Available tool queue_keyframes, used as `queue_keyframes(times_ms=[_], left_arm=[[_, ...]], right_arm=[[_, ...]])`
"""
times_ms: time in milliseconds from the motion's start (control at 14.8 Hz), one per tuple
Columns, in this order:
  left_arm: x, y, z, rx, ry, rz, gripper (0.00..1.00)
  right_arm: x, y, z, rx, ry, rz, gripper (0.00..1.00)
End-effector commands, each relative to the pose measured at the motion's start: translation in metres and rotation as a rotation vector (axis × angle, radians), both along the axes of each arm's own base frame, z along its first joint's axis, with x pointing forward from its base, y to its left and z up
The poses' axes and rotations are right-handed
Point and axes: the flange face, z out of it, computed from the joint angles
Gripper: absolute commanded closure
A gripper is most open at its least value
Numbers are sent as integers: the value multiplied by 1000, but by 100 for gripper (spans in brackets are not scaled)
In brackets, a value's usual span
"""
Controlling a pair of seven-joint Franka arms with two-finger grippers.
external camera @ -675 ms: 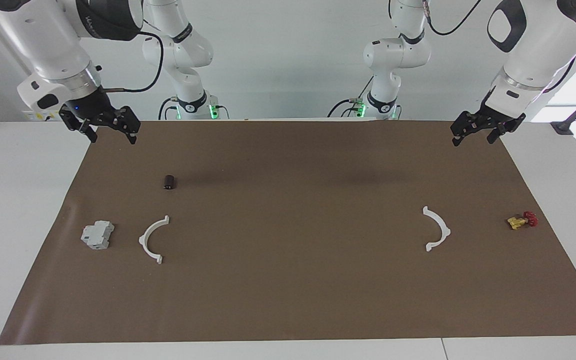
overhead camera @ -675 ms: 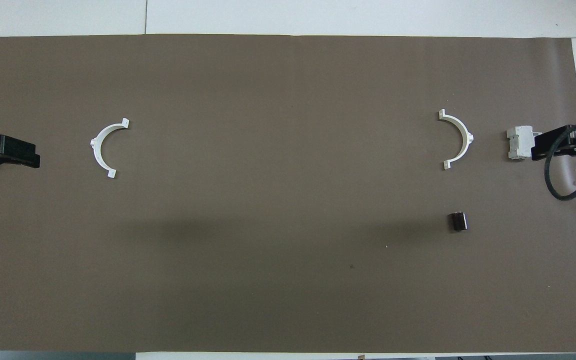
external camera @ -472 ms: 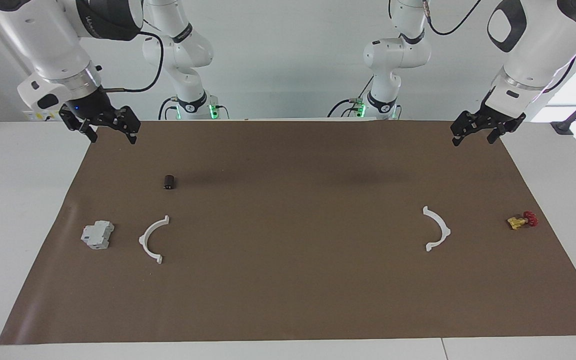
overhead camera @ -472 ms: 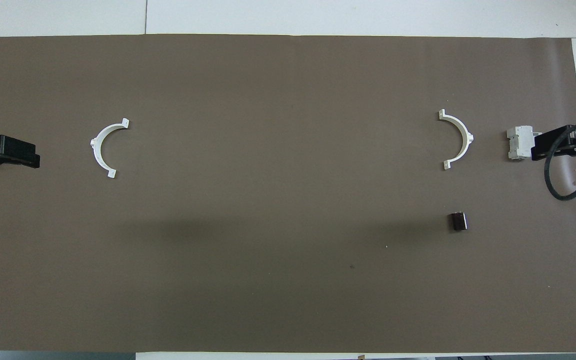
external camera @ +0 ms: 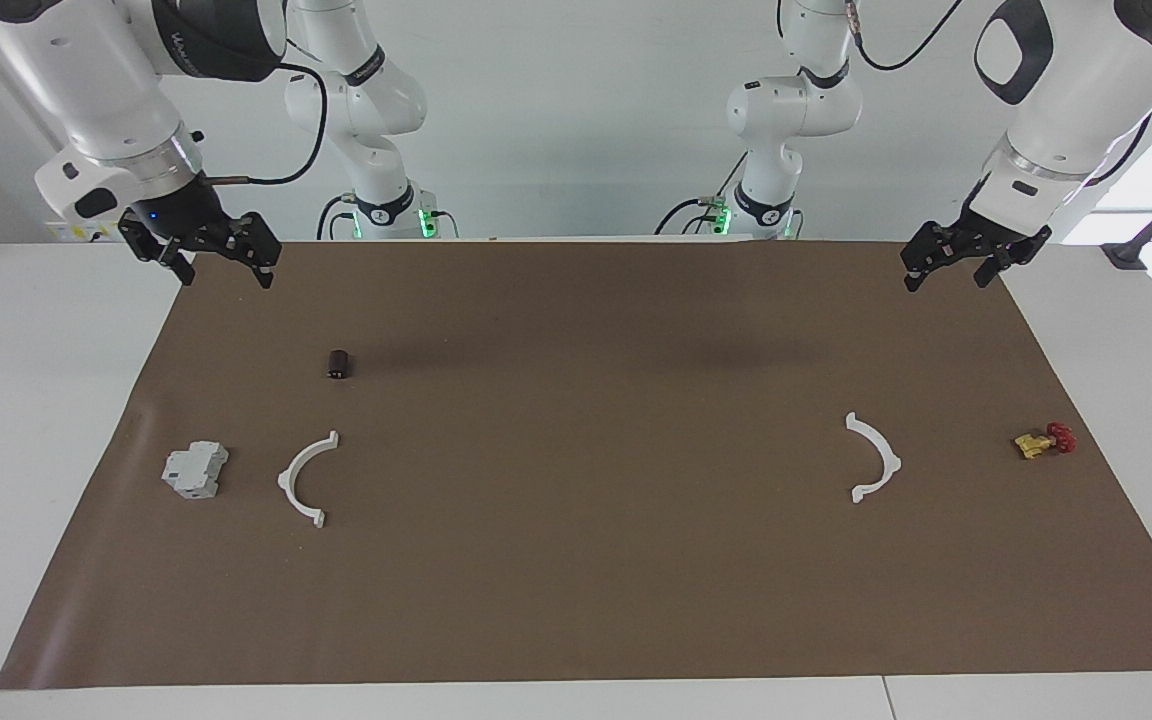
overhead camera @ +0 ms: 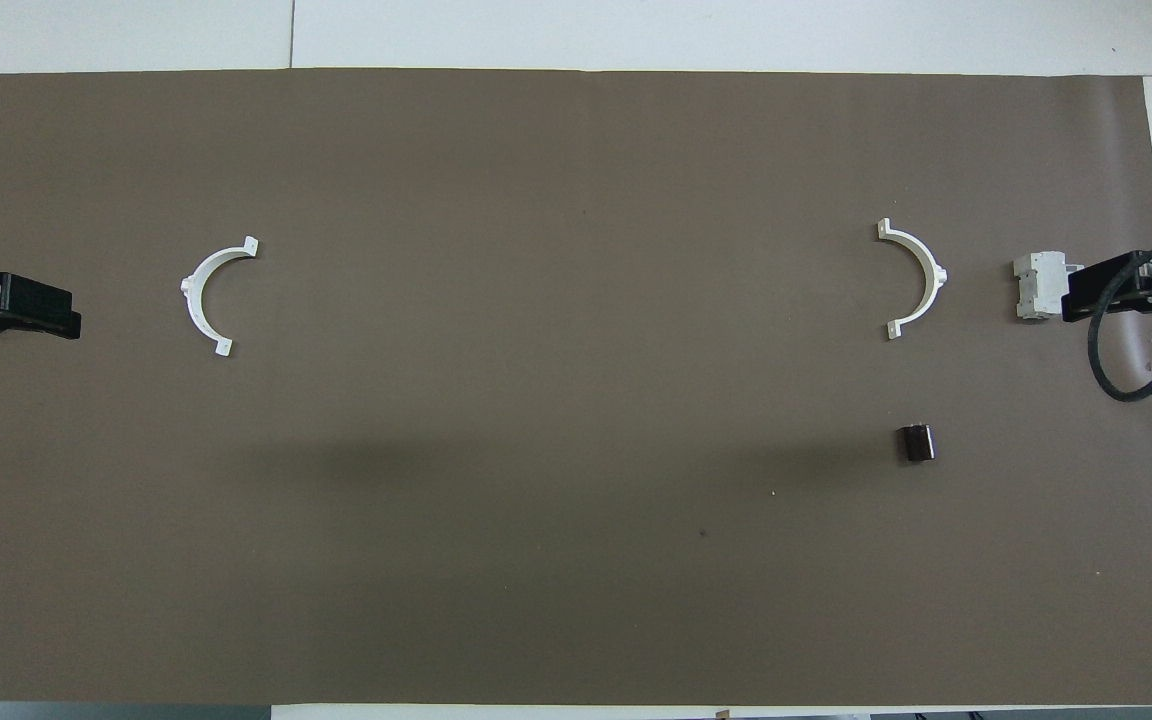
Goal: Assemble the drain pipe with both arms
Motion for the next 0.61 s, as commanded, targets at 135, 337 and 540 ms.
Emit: queue_keyframes(times_ms=[135, 337, 540], left_arm=[[-11, 1, 0, -4, 11, -11, 0], [-11, 1, 0, -4, 11, -11, 0], [-11, 1, -1, -4, 10, -11, 0]], right_arm=[[23, -17, -44, 10, -79, 34, 0], [61, -31, -116, 50, -91, 33, 0], [68, -28, -192, 45, -133, 51, 0]])
